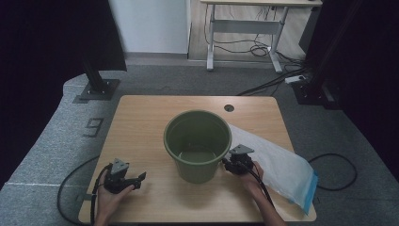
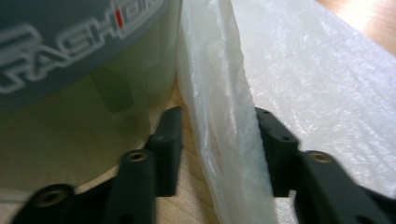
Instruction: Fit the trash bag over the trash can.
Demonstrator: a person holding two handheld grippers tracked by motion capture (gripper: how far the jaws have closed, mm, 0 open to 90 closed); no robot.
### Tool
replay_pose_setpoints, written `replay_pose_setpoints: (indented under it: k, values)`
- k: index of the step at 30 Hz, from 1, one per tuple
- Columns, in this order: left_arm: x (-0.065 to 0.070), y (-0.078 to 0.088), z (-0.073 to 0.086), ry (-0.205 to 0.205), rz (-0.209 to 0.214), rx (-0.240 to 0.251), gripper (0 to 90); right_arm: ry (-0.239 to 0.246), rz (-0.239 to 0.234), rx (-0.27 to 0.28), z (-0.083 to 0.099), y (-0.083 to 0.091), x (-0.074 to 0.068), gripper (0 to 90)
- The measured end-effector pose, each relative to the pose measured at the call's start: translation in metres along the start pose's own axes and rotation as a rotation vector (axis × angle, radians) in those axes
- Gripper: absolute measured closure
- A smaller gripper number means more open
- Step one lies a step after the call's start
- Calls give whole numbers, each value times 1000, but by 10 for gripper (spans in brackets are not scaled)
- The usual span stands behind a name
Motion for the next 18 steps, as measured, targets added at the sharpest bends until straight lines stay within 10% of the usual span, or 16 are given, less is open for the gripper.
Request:
replay_pose_setpoints:
  k: [7,18]
  values:
    - [-4,2,0,13,-5,8,175,0,24,0,2,0,4,881]
    - [-10,6,2,50,-15,29,174,-157,91,207,-9,44,41,888]
Point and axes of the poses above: each handheld gripper's, and its own axes: y roughly backward along the jaws, z roughly out of its underside, x roughly to its right, the point moved 1 cm from there along -y, roughly forward along the jaws, and after that the axes turned 8 degrees about y, right-handed, at the moved point
